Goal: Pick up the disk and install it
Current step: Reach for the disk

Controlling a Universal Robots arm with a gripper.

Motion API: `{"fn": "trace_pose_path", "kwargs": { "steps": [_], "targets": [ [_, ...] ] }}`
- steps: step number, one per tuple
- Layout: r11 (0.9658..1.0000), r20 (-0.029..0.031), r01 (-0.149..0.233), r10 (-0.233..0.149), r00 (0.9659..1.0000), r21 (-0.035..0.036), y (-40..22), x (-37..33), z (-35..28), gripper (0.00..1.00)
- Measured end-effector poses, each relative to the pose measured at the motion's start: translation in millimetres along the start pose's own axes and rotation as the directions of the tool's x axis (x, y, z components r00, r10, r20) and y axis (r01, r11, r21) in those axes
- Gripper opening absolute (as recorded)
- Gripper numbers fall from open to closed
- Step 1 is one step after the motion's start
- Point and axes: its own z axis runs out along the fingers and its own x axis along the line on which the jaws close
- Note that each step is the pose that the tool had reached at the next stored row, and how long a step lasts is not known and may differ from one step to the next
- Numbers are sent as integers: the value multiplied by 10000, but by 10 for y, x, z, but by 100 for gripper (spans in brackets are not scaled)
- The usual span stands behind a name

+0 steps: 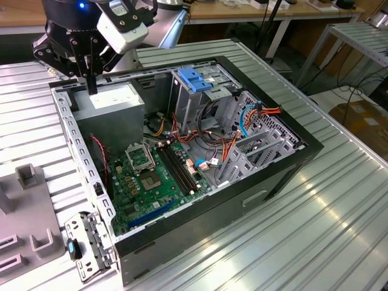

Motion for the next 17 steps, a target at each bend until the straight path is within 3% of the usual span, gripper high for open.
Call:
{"fn": "trace_pose_path", "kwargs": {
  "steps": [17],
  "targets": [
    [10000,-1,0,0,10000,0,-11,144,-3,11]
  ]
}}
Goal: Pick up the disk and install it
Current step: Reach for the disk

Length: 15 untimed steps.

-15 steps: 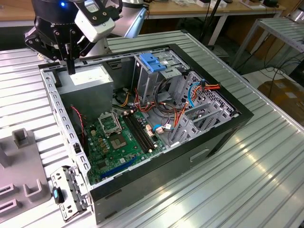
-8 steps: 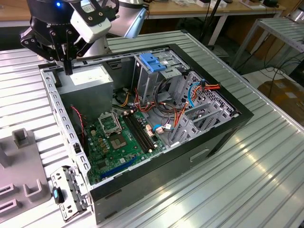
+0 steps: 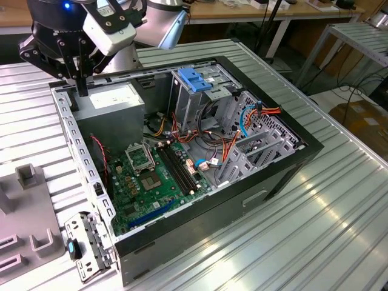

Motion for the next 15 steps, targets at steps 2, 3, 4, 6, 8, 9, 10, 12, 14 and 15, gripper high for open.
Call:
{"fn": "trace_pose_path", "kwargs": {
  "steps": [2,3,4,6,8,9,10,12,14,15],
  "targets": [
    [10000,-1,0,0,10000,0,-1,18,-1,11],
    [10000,0,0,0,10000,0,-3,34,0,11],
    [10000,-2,0,0,10000,0,-4,54,-1,11],
    [10000,-3,0,0,10000,1,-6,80,-2,11],
    [10000,-2,0,0,10000,0,-8,105,-2,11],
    [10000,-2,0,0,10000,0,-9,113,-3,11],
    [10000,-3,0,0,10000,0,-9,122,-3,11],
    [10000,-3,0,0,10000,0,-11,141,-4,11],
    [10000,-3,0,0,10000,0,-12,157,-4,11],
    [10000,-3,0,0,10000,0,-12,166,-4,11]
  ]
}}
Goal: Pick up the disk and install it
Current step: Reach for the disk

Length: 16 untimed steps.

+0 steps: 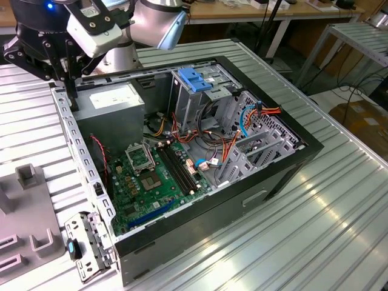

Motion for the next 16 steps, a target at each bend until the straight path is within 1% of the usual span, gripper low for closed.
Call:
{"fn": "trace_pose_path", "kwargs": {
  "steps": [16],
  "targets": [
    [10000,-2,0,0,10000,1,-13,169,-5,11]
  ]
}}
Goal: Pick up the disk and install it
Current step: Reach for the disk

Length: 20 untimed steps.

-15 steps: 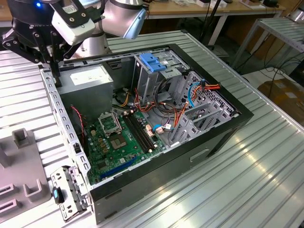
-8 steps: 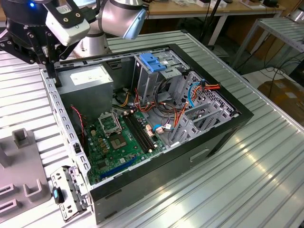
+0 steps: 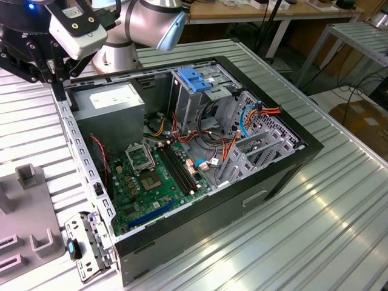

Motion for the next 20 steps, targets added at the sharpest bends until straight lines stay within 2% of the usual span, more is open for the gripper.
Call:
{"fn": "trace_pose_path", "kwargs": {
  "steps": [20],
  "targets": [
    [10000,0,0,0,10000,-1,-15,201,-4,11]
  ]
}}
